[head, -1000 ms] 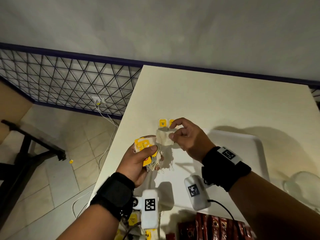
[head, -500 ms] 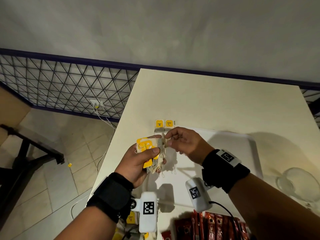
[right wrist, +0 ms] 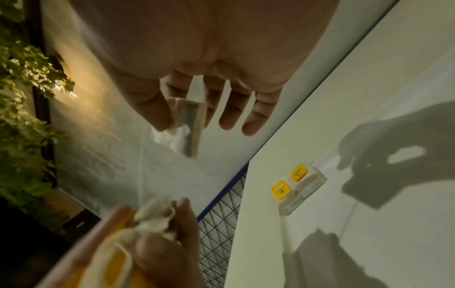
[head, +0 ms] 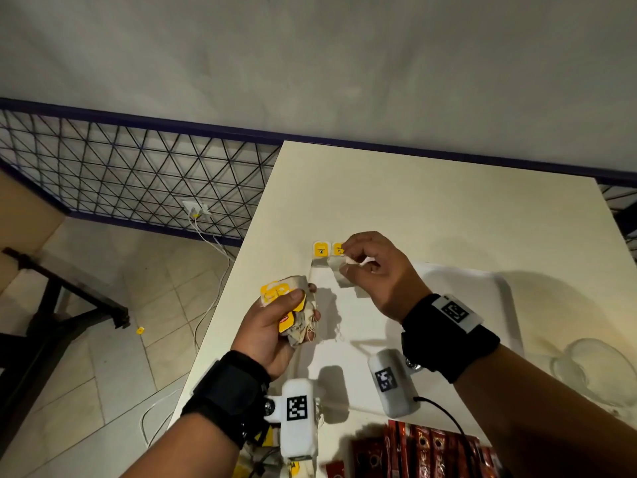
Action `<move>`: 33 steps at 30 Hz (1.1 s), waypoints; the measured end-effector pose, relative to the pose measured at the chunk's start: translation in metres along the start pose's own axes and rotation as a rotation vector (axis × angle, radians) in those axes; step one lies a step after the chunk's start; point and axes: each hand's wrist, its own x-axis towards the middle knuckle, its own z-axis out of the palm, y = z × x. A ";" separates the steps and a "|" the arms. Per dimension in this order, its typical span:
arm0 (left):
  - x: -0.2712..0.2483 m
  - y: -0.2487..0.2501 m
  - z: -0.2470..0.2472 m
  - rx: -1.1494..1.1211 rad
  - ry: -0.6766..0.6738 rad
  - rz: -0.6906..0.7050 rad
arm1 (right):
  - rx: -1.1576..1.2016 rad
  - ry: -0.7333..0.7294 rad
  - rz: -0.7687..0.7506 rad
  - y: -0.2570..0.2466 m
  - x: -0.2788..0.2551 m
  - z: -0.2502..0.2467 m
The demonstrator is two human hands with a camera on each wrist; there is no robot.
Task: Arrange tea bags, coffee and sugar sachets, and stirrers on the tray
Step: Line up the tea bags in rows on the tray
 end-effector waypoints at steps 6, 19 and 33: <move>0.001 -0.006 -0.006 -0.130 0.115 -0.066 | 0.130 0.013 0.088 -0.014 0.002 -0.007; -0.012 -0.004 -0.009 0.036 -0.284 -0.077 | 0.108 0.043 0.001 -0.032 0.002 -0.010; -0.015 -0.011 -0.012 0.347 -0.273 -0.044 | 0.190 -0.002 -0.148 -0.073 0.002 -0.014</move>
